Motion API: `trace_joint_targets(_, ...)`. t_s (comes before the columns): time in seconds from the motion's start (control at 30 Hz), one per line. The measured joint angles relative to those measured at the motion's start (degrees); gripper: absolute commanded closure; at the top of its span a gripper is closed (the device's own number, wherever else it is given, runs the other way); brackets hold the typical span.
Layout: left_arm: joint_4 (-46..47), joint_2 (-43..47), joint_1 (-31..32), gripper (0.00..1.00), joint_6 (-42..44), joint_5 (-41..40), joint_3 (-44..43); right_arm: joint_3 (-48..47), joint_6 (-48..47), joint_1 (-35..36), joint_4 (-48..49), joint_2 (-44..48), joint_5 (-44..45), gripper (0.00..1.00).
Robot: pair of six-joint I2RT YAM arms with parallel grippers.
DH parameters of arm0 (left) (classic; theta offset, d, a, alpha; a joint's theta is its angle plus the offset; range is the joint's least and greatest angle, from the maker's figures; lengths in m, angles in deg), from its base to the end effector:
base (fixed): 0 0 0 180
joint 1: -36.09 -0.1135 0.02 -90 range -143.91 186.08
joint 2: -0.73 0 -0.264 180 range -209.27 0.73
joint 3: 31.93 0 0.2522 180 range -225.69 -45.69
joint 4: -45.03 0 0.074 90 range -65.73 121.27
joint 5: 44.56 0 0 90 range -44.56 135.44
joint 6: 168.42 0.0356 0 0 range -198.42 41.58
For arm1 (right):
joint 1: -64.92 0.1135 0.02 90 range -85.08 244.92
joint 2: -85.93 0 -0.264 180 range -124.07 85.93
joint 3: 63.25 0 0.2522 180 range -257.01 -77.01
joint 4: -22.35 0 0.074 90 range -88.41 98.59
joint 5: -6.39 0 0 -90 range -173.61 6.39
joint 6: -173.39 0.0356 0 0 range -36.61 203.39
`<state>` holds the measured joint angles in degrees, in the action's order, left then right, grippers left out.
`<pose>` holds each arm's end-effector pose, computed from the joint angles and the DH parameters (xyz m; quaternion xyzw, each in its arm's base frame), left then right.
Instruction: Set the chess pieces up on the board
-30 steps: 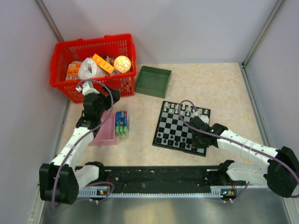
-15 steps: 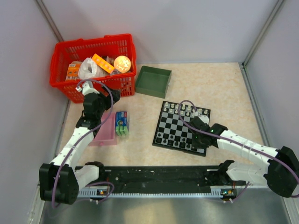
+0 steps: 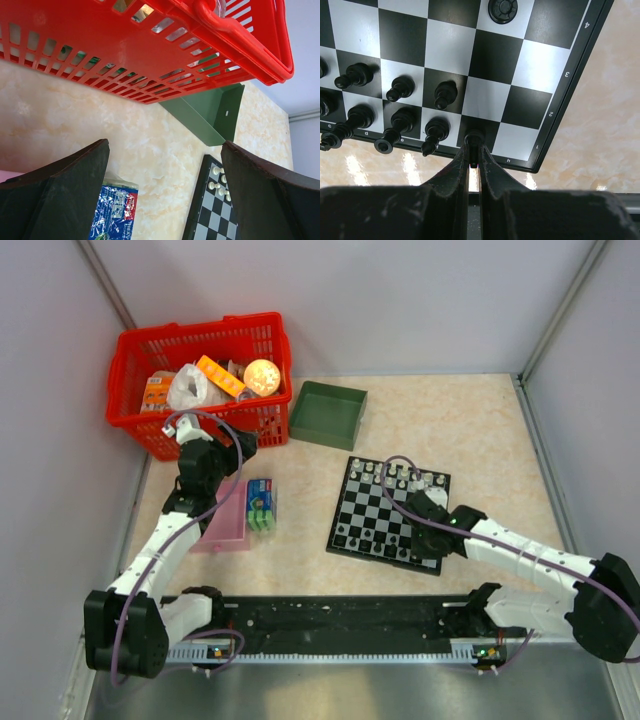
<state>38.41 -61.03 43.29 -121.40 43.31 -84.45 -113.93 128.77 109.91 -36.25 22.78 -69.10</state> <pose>0.2476 -0.0299 0.2756 -0.2557 0.7557 -0.2421 0.5521 0.1352 0.1225 0.1920 0.0241 0.9784 0.0279 0.2033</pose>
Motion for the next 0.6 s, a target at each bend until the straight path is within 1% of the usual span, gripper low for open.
trace_joint_targets(0.13,0.00,0.00,0.00,0.01,-0.02,0.02,0.00,0.00,0.26,0.09,-0.17,-0.02,0.28,1.00)
trace_joint_targets(0.27,0.00,0.00,0.00,0.01,-0.02,0.02,0.00,0.00,0.26,0.26,-0.20,-0.02,0.48,0.88)
trace_joint_targets(0.37,0.00,0.00,0.00,0.01,-0.02,0.02,0.00,0.00,0.31,0.28,-0.20,-0.02,0.46,0.73)
trace_joint_targets(0.4,0.00,0.00,0.00,0.01,-0.02,0.02,0.00,0.00,0.26,0.28,-0.26,-0.02,0.44,0.70)
trace_joint_targets(0.47,0.00,0.00,0.00,0.01,-0.02,0.02,0.00,0.00,0.17,0.28,-0.42,0.04,0.39,0.66)
trace_joint_targets(0.6,0.00,0.00,0.00,0.01,-0.02,0.00,0.00,0.00,0.02,0.28,-0.63,0.83,0.35,0.64)
